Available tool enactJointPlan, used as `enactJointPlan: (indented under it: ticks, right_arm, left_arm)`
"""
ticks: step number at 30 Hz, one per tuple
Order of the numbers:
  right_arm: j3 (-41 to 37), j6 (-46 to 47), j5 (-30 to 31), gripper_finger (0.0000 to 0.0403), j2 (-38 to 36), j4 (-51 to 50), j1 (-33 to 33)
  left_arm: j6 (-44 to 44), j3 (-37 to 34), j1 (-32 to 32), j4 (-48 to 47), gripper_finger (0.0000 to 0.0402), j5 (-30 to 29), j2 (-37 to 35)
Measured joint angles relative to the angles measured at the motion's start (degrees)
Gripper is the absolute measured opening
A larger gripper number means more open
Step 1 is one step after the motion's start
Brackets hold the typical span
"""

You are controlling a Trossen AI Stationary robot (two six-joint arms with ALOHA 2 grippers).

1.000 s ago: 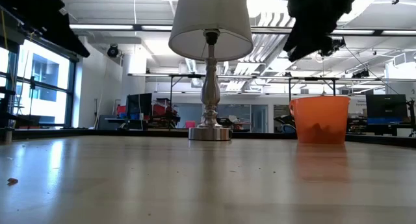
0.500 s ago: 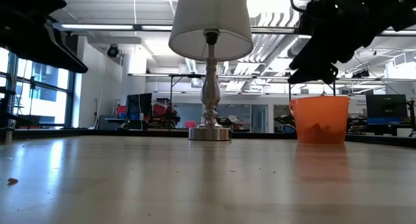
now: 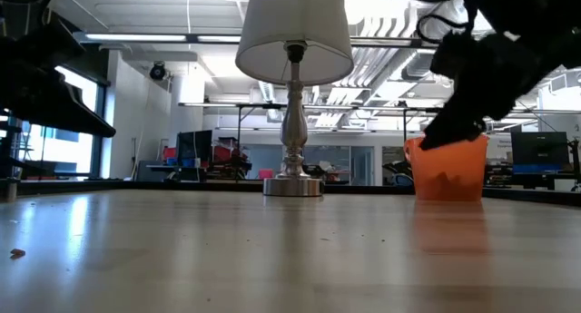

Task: Sort candy
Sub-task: Return to Home Position

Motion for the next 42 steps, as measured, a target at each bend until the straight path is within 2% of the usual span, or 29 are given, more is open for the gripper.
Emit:
enactJointPlan:
  ticks: [5,10,18,24,29,34,42]
  right_arm:
    - [-5.2,3.4,0.0,0.0211,0.0,4.9,0.0]
    - [-11.4,4.5,-0.2,0.0211,0.0,15.0,0.0]
    - [-19.3,7.7,0.4,0.0211,0.0,28.7,0.0]
    - [-19.7,5.5,1.6,0.0211,0.0,27.7,0.0]
    - [-19.7,3.6,7.5,0.0211,0.0,21.5,-0.1]
    - [-19.7,8.1,5.4,0.0211,-0.1,14.1,-0.1]
    - [-19.7,5.2,6.3,0.0211,0.0,16.2,0.0]
  left_arm:
    - [0.0,-1.5,0.0,0.2,0.0085,0.0,-2.2]
    - [3.3,-1.5,0.0,0.2,0.0085,1.6,-3.4]
    - [3.4,-1.5,0.0,0.2,0.0085,1.6,-4.6]
    - [3.0,-1.5,0.0,0.2,0.0085,1.7,-4.8]
    - [2.8,-1.5,0.0,0.2,0.0085,1.7,-4.8]
    - [2.8,-1.5,0.0,0.2,0.0085,1.8,-4.8]
    - [2.7,-1.5,0.0,0.2,0.0085,1.8,-4.8]
